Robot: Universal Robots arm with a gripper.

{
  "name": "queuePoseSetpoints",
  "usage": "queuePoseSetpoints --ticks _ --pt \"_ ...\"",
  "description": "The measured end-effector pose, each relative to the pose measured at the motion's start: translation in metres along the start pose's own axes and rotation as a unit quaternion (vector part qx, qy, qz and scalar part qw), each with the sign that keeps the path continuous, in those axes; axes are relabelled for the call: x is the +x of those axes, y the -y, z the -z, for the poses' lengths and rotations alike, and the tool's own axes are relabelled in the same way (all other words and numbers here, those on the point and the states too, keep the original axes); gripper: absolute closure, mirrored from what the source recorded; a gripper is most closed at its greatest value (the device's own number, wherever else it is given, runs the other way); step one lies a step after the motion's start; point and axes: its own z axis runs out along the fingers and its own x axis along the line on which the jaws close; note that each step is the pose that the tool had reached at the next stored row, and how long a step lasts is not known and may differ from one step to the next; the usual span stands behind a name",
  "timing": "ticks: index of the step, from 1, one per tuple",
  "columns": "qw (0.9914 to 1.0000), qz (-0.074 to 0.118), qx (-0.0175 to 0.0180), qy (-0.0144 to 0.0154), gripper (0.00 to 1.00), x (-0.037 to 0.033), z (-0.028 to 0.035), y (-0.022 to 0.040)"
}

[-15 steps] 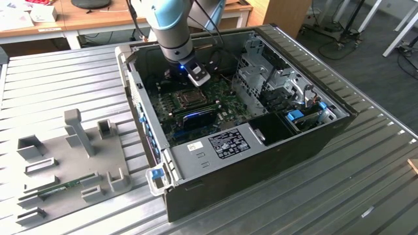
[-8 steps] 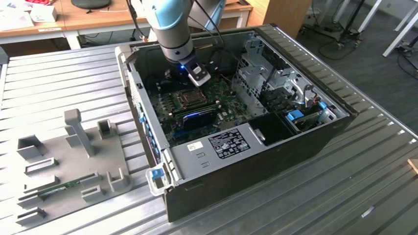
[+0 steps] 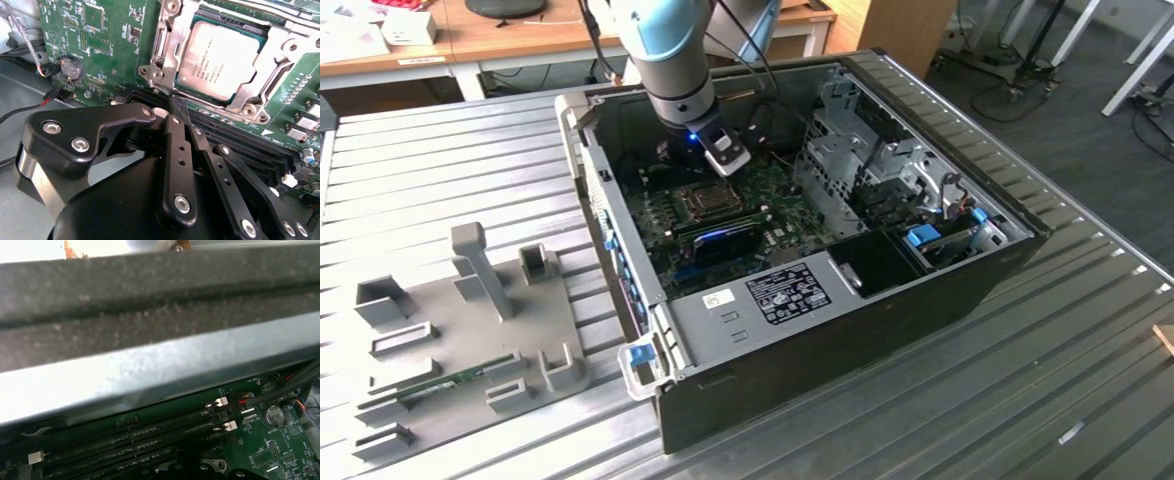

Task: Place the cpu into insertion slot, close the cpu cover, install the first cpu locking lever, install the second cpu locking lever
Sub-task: 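Install the first cpu locking lever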

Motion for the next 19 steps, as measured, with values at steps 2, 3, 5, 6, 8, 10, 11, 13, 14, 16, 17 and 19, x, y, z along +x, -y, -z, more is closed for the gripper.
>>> queuePoseSetpoints --ticks 2,3,5,6,8,10,11,13,14,16,17,19 --pt "1.00000 0.000 -0.0008 -0.0002 0.89 0.0000 0.0000 0.0001" --pt "1.00000 0.000 -0.0014 -0.0004 0.89 -0.0001 0.0001 0.0003" --pt "0.99999 -0.001 -0.0035 -0.0009 0.89 -0.0002 0.0001 0.0005" --pt "0.99998 -0.002 -0.0055 -0.0014 0.89 -0.0002 0.0002 0.0006" --pt "0.99993 -0.004 -0.0109 -0.0028 0.89 -0.0003 0.0003 0.0009" --pt "0.99981 -0.006 -0.0179 -0.0046 0.89 -0.0005 0.0005 0.0015" --pt "0.99976 -0.007 -0.0203 -0.0052 0.89 -0.0006 0.0005 0.0018" --pt "0.99971 -0.008 -0.0219 -0.0055 0.89 -0.0007 0.0006 0.0022" --pt "0.99971 -0.008 -0.0220 -0.0056 0.89 -0.0007 0.0005 0.0022" --pt "0.99971 -0.008 -0.0221 -0.0056 0.89 -0.0007 0.0006 0.0022" --pt "0.99971 -0.008 -0.0221 -0.0055 0.89 -0.0008 0.0007 0.0022" --pt "0.99970 -0.008 -0.0223 -0.0058 0.89 -0.0009 0.0014 0.0019"
